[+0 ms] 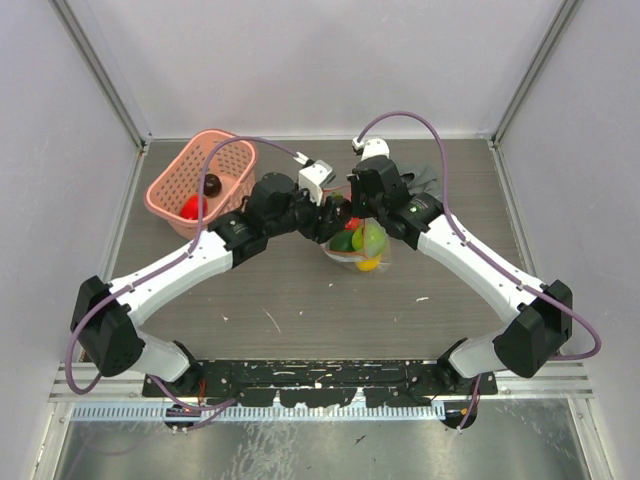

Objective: Place the food in the zip-top bag and seal the zipper
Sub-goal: Place the fake vegetable in the zipper food storage bag, then pick up the fake fruit from the bin.

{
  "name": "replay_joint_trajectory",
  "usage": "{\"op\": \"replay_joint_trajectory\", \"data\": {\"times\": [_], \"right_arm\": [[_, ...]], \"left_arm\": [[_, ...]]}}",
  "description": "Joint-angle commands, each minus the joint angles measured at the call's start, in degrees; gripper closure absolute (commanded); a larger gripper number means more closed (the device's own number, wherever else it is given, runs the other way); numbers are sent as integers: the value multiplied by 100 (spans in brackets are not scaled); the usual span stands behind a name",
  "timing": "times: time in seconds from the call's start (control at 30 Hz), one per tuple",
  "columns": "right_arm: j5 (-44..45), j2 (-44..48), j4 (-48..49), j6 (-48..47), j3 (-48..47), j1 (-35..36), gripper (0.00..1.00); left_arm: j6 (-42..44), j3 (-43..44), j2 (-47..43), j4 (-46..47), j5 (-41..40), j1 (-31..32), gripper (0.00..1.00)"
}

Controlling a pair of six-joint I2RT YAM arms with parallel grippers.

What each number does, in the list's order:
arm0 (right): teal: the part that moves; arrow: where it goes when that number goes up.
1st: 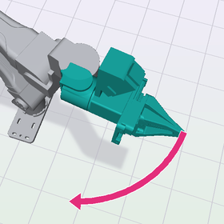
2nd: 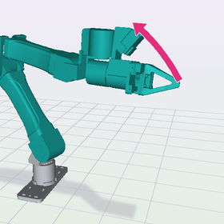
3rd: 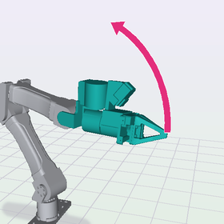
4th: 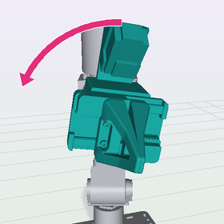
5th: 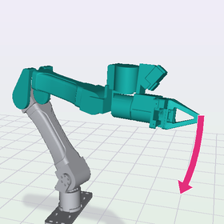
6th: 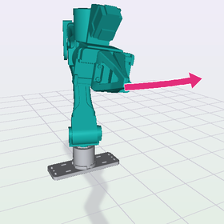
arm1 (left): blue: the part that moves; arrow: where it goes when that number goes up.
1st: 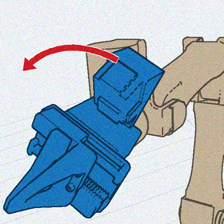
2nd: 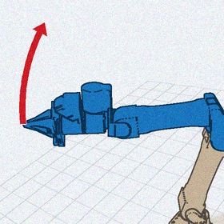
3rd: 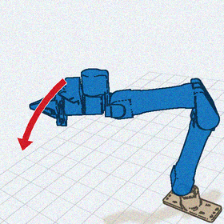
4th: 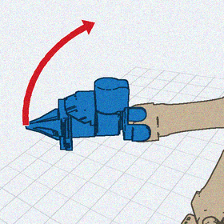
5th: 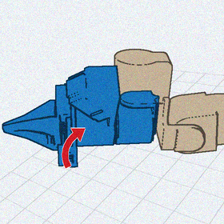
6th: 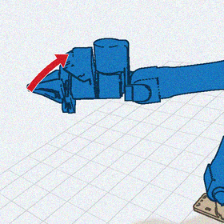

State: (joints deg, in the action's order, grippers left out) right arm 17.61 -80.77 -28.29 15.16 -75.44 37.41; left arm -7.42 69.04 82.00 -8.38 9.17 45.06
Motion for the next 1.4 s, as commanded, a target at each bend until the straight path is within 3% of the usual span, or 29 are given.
{"op": "replay_joint_trajectory", "data": {"times": [0.0,0.1,0.17,0.53,1.0,1.37], "right_arm": [[-18,2,336,30,-277,28,100],[-31,-17,345,7,-270,24,100],[-63,-26,343,5,-274,27,100],[-199,-111,373,22,-252,25,100],[-130,-135,389,16,-261,26,100],[155,15,357,-83,-189,29,100]], "left_arm": [[284,42,115,285,-347,123,75],[269,70,186,321,-633,126,67],[267,96,228,369,-734,131,56],[208,79,407,610,-1117,129,26],[13,31,-248,278,-1387,119,19],[-208,254,-1105,-923,-1950,-346,17]]}}
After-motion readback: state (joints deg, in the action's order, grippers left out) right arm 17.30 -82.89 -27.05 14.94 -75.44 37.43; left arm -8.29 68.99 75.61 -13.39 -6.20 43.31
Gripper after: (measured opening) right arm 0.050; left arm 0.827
